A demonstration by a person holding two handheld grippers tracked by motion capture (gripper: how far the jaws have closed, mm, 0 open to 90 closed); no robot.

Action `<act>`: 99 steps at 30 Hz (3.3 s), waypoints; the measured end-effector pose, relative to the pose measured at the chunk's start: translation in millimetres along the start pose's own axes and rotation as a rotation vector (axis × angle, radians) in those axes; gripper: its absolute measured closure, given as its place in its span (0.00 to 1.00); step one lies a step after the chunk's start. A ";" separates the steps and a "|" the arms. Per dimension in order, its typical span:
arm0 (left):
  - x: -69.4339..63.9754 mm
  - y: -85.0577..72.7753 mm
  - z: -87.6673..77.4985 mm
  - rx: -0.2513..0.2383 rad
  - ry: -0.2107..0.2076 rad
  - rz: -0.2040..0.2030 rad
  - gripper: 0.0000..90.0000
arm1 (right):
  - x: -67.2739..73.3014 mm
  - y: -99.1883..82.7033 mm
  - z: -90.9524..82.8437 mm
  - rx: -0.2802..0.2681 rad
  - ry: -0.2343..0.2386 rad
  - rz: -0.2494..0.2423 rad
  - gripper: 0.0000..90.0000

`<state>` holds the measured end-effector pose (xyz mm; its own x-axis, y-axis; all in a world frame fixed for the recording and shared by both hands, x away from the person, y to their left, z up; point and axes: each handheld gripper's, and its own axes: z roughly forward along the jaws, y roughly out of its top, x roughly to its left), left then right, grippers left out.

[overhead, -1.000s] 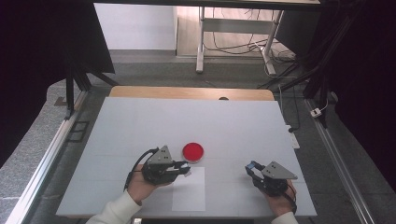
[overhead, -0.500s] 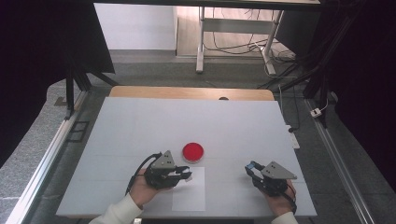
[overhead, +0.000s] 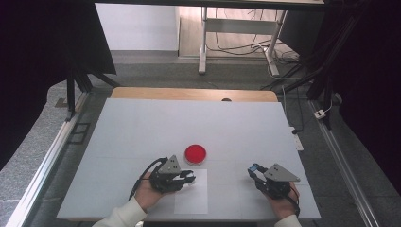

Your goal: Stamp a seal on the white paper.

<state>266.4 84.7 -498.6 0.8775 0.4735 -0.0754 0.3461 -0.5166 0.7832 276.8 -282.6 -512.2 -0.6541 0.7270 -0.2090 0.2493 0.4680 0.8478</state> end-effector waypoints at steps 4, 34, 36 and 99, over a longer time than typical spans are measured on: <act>-0.1 -0.3 3.7 0.008 -0.001 0.025 0.84 | -0.4 -0.1 -0.1 0.001 -0.002 0.000 0.72; 3.7 -4.7 14.7 0.054 0.005 0.019 0.84 | -0.3 -0.5 0.4 0.007 0.000 0.001 0.72; 3.6 -5.0 15.2 0.054 0.005 0.017 0.84 | -0.3 -0.5 0.4 0.007 0.000 0.001 0.72; -6.6 0.9 22.0 0.159 0.060 0.067 0.85 | 1.7 0.7 -0.9 0.003 -0.004 -0.002 0.72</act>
<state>268.2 65.4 -510.9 0.8808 0.4733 0.0144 0.3397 -0.6528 0.6771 275.2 -281.5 -511.5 -0.6514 0.7283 -0.2127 0.2502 0.4709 0.8460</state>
